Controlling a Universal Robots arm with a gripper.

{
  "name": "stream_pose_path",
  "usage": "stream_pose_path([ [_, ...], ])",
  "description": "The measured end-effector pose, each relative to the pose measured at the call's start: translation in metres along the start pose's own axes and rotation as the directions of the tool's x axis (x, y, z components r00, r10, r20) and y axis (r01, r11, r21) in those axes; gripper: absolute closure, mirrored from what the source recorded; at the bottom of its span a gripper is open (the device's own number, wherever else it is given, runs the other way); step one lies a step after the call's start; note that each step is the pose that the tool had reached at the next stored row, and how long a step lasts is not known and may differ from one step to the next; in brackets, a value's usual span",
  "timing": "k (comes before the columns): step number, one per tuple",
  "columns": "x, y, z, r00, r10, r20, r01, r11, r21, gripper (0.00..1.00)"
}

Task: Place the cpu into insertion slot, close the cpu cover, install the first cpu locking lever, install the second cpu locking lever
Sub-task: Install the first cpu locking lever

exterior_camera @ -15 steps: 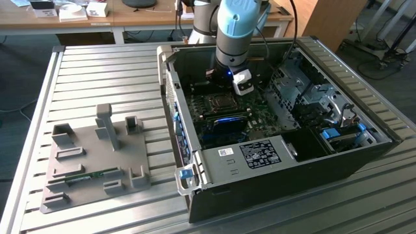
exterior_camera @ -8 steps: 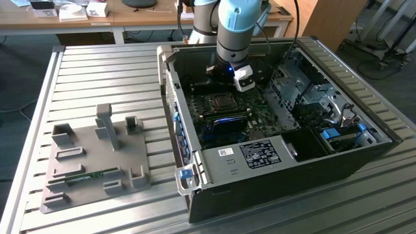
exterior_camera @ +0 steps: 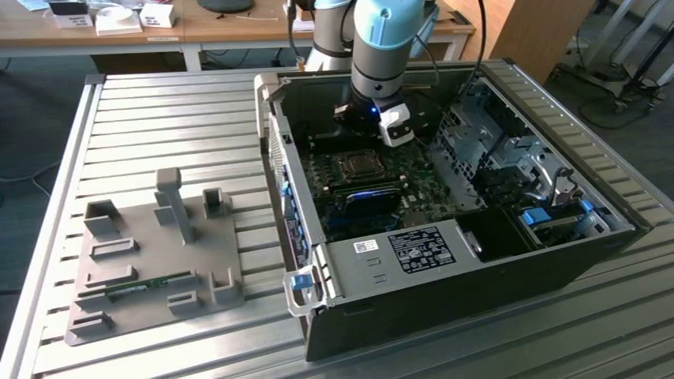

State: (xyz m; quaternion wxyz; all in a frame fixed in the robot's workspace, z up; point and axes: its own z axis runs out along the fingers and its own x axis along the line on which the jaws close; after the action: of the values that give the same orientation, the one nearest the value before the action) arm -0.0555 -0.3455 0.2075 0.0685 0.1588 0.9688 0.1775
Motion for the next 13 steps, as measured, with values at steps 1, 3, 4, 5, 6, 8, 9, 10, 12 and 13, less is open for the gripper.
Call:
stream_pose_path([
  [1, 0.0000, 0.0000, -0.0001, 1.0000, -0.001, 0.0015, 0.001, 1.0000, 0.0052, 0.89],
  [3, 0.0000, 0.0000, 0.0000, 1.0000, -0.005, 0.0075, 0.005, 0.9996, 0.0263, 0.89],
  [4, 0.0000, 0.0000, 0.0000, 0.9999, -0.007, 0.0090, 0.007, 0.9992, 0.0382, 0.89],
  [5, 0.0000, 0.0000, 0.0000, 0.9999, -0.009, 0.0111, 0.008, 0.9987, 0.0507, 0.89],
  [6, 0.0000, 0.0000, -0.0001, 0.9998, -0.011, 0.0134, 0.010, 0.9979, 0.0635, 0.89],
  [8, 0.0000, 0.0000, 0.0000, 0.9998, -0.015, 0.0166, 0.013, 0.9964, 0.0838, 0.89],
  [9, 0.0000, 0.0000, 0.0000, 0.9997, -0.016, 0.0180, 0.014, 0.9957, 0.0919, 0.89],
  [10, 0.0000, 0.0000, 0.0000, 0.9997, -0.017, 0.0191, 0.015, 0.9949, 0.0996, 0.89],
  [12, -0.0001, 0.0000, 0.0000, 0.9996, -0.019, 0.0198, 0.017, 0.9932, 0.1153, 0.89],
  [13, 0.0000, 0.0000, 0.0000, 0.9996, -0.020, 0.0193, 0.018, 0.9919, 0.1255, 0.89],
])
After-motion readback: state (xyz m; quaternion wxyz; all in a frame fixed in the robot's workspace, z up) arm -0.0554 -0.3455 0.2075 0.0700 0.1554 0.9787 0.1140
